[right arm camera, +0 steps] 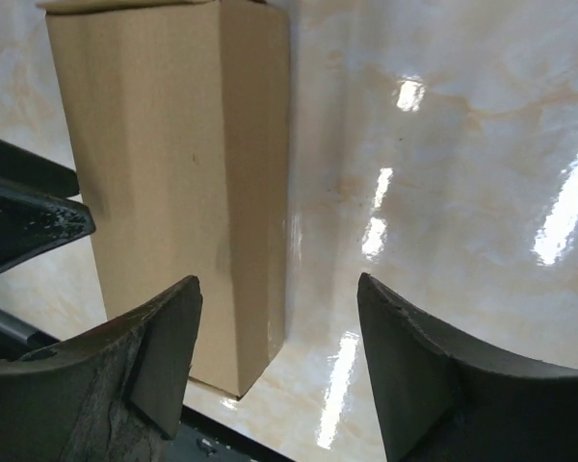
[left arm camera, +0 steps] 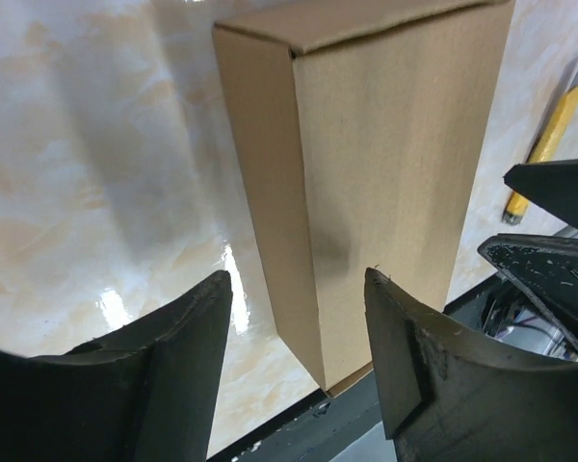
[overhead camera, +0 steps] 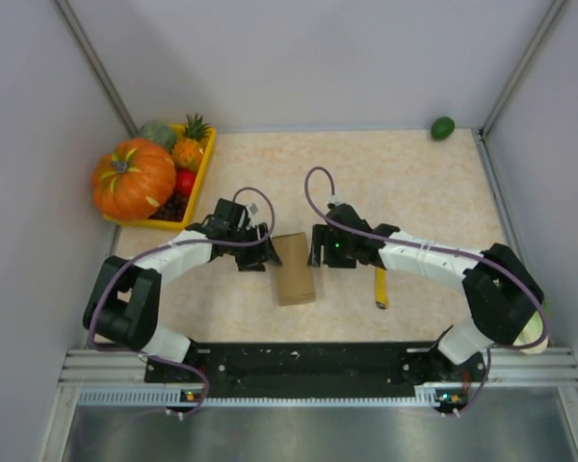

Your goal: Unpack the express box

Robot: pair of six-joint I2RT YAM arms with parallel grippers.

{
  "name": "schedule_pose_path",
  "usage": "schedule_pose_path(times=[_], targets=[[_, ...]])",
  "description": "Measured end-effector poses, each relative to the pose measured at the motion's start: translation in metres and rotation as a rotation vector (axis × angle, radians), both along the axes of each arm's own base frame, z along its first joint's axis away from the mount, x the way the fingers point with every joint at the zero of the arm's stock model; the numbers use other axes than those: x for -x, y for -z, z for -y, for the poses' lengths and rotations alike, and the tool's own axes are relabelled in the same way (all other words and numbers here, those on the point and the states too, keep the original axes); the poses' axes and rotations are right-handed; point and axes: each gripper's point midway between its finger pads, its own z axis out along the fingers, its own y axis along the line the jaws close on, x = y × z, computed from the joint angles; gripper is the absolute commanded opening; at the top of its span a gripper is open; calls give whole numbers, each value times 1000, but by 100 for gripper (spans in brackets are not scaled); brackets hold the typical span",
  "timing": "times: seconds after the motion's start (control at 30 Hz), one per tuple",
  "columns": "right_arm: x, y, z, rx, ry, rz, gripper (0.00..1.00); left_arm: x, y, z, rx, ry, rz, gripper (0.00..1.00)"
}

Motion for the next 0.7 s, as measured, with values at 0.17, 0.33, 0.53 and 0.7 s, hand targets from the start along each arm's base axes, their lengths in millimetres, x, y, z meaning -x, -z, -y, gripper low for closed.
schedule_pose_path(times=[0.17, 0.33, 0.53, 0.7], targets=[[13, 7, -11, -62, -55, -49, 49, 16, 8, 11, 35, 13, -46, 49], [19, 14, -24, -103, -108, -88, 45, 17, 8, 26, 78, 38, -51, 37], [25, 18, -28, -117, -148, -129, 35, 15, 8, 34, 114, 46, -56, 34], [26, 17, -21, -102, -145, -140, 34, 12, 8, 43, 143, 50, -56, 33]])
